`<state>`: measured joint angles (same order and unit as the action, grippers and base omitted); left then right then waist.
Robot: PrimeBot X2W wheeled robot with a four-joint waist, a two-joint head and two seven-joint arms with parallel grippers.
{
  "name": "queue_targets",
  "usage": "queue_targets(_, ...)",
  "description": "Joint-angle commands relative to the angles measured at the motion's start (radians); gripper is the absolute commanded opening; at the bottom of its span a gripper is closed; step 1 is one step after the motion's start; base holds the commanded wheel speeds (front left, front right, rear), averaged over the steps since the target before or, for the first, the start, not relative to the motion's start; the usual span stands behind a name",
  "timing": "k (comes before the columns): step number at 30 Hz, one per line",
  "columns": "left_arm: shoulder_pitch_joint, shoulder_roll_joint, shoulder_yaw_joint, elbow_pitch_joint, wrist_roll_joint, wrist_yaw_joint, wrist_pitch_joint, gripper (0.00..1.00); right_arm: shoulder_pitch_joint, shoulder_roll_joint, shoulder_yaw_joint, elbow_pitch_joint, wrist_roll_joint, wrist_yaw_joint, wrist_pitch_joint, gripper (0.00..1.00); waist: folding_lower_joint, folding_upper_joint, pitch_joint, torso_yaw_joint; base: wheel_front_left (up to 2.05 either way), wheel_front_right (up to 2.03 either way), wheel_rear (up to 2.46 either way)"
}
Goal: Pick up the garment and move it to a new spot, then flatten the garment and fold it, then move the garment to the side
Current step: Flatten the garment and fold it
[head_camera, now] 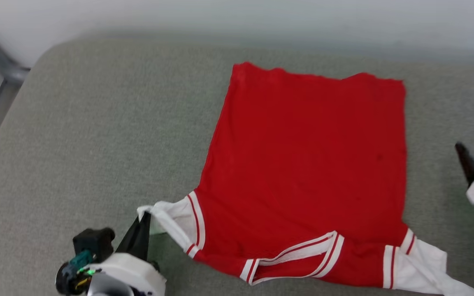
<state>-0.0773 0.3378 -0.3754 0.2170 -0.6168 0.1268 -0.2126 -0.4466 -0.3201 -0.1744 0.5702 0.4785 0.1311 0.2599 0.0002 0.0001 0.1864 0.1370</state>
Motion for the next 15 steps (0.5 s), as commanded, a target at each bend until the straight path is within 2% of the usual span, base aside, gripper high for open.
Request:
queue_targets(1, -0.027, -0.006, 0.000, -0.010, 0.007, -0.001, -0.007, 0.00, -0.050, -0.012, 0.011, 0.017, 0.007, -0.001, 0.025, 1.00, -0.0002, -0.0001, 0.081, 0.057, 0.00, 0.00, 0.00)
queue_targets(7, -0.097, -0.032, -0.016, -0.057, 0.037, -0.008, -0.028, 0.00, -0.278, -0.080, 0.052, 0.097, -0.005, -0.001, 0.218, 1.00, -0.0002, -0.0001, 0.193, 0.115, 0.00, 0.00, 0.00)
queue_targets(8, -0.123, -0.045, -0.020, -0.085, 0.051, -0.011, -0.035, 0.00, -0.371, -0.102, 0.068, 0.119, -0.021, -0.001, 0.295, 1.00, -0.0002, -0.0001, 0.247, 0.137, 0.00, 0.00, 0.00)
queue_targets(15, -0.167, -0.063, -0.031, -0.144, 0.078, -0.021, -0.045, 0.00, -0.533, -0.128, 0.086, 0.154, -0.066, -0.001, 0.390, 1.00, -0.0002, -0.0001, 0.350, 0.170, 0.00, 0.00, 0.00)
